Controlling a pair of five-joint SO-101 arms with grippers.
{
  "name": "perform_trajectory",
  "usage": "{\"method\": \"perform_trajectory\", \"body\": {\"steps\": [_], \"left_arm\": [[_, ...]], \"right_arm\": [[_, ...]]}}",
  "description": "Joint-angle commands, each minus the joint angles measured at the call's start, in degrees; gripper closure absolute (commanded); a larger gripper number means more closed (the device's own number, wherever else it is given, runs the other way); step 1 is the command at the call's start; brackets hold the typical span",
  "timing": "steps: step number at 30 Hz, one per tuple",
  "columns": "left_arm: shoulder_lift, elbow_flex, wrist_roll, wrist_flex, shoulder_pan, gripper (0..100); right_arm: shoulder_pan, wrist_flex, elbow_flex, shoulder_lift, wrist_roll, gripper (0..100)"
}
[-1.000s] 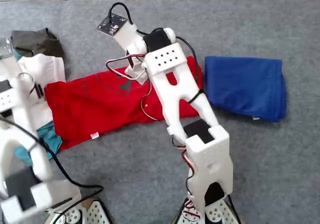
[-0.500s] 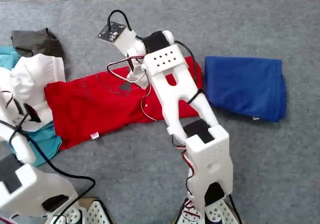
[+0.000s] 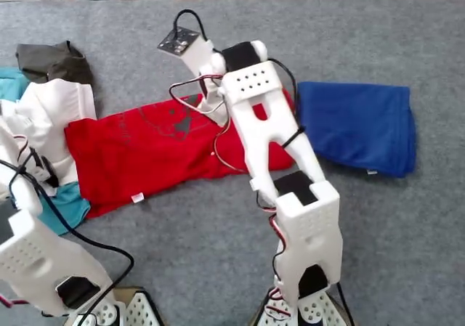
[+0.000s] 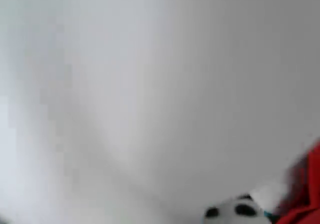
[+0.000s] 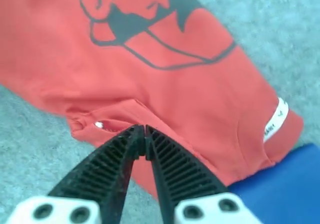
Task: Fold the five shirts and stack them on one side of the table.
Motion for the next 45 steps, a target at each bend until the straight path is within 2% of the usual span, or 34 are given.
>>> {"method": "perform_trajectory", "body": {"steps": [1, 7, 12, 15, 18, 23, 28, 35, 39, 41, 45], "left_arm": [[2.3, -5.4, 0.8, -0.9, -0.4, 96], [-1.1, -21.8, 0.3, -0.8, -4.8, 97], [-3.3, -37.3, 0.8, -3.2, -5.0, 97], [-2.4, -39.6, 0.8, -8.7, -4.1, 97], [-0.6, -39.6, 0.4, -9.6, -2.3, 96], [1.8, -40.2, 0.9, -3.0, -1.4, 82], [-0.1, -42.2, 11.6, 0.1, -4.6, 77], [-9.1, -51.8, 11.7, 18.8, -4.3, 77], [-15.5, -52.7, 10.5, 32.7, 0.4, 77], [-18.9, -47.9, 9.0, 32.5, 1.5, 77], [-28.9, -29.8, 8.6, 32.4, 2.4, 77]], "right_arm": [[1.7, 1.4, -1.6, -4.1, 0.5, 98.4], [2.2, 3.0, -3.7, -4.1, 0.4, 98.4], [2.1, 2.5, -3.7, -3.8, 0.3, 98.4], [2.0, 2.5, -3.7, -3.8, 0.3, 98.4], [2.1, 2.5, -3.7, -4.0, 0.3, 98.4], [2.1, 2.5, -4.0, -4.1, 0.6, 98.4], [2.2, 0.5, -10.4, -4.0, 0.7, 98.4], [2.3, 1.3, -25.5, -4.1, 0.1, 98.4], [4.2, 5.9, -35.5, -4.1, 1.2, 98.4], [6.0, 10.4, -39.9, -4.1, 6.0, 98.4], [12.3, 9.9, -39.3, -7.2, 5.9, 98.4]]}}
